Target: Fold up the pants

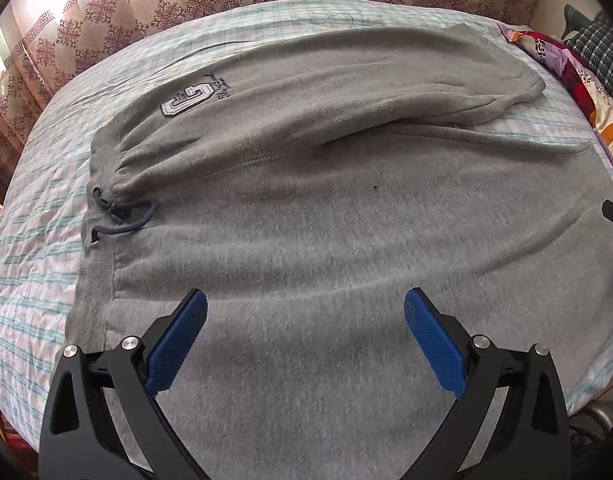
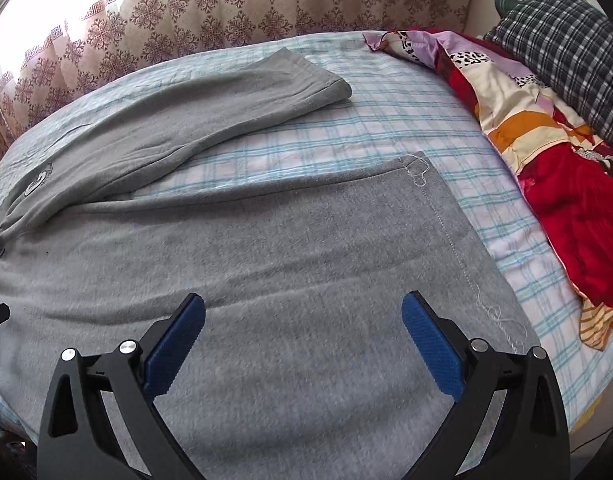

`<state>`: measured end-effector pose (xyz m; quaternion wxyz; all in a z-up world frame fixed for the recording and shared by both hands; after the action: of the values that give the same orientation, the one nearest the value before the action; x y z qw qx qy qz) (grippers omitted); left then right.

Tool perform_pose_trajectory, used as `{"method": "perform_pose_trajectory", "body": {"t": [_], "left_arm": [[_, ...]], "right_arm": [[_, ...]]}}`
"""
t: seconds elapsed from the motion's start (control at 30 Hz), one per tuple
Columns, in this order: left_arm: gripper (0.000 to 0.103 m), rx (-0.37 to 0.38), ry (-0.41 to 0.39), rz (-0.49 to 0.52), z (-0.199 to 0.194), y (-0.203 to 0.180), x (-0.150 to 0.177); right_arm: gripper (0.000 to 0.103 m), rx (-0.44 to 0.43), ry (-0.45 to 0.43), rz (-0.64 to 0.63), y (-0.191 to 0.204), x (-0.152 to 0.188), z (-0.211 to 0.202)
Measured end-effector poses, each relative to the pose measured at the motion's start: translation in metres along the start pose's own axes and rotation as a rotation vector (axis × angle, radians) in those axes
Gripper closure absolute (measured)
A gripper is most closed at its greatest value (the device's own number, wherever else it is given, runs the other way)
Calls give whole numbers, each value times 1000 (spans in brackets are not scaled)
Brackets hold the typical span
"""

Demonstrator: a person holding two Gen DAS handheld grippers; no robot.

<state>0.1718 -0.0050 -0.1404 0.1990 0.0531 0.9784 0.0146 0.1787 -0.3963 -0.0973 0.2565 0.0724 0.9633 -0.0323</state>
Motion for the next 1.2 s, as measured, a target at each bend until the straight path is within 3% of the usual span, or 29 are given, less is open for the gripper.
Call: {"method": "perform_pose_trajectory", "body": {"t": [0.2, 0.33, 0.57, 0.7, 0.83, 0.97, 1.2], "left_arm": [[3, 28, 48, 19, 31, -30, -33], [3, 14, 79, 29, 54, -40, -50], [2, -28, 79, 13, 76, -39, -74], [2, -4, 80, -2, 75, -38, -75], [2, 41, 59, 6, 59, -34, -73], [2, 68, 12, 20, 36, -25, -80], [2, 19, -59, -56, 14, 27, -114]], "right_arm": [[5, 28, 102, -64, -5, -12, 44], [5, 28, 170, -41, -9, -23, 71], [5, 64, 183, -11, -20, -60, 96], [5, 67, 190, 7, -26, -74, 101], [5, 57, 160, -6, -28, -78, 83], [5, 51, 97, -21, -24, -103, 65], [5, 6, 1, -51, -2, -170, 72]]}}
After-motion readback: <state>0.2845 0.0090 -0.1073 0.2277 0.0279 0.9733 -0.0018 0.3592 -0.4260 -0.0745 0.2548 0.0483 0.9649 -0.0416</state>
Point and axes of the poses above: each gripper's, at about its wrist camera, not at the fingertips, and z roughly the way its jaws point, y to its left, x to its underside, the point moved 10 cm from there along z, roughly the way its jaws point, and after that the axes turned 3 degrees about y, right-handed, at the moved point
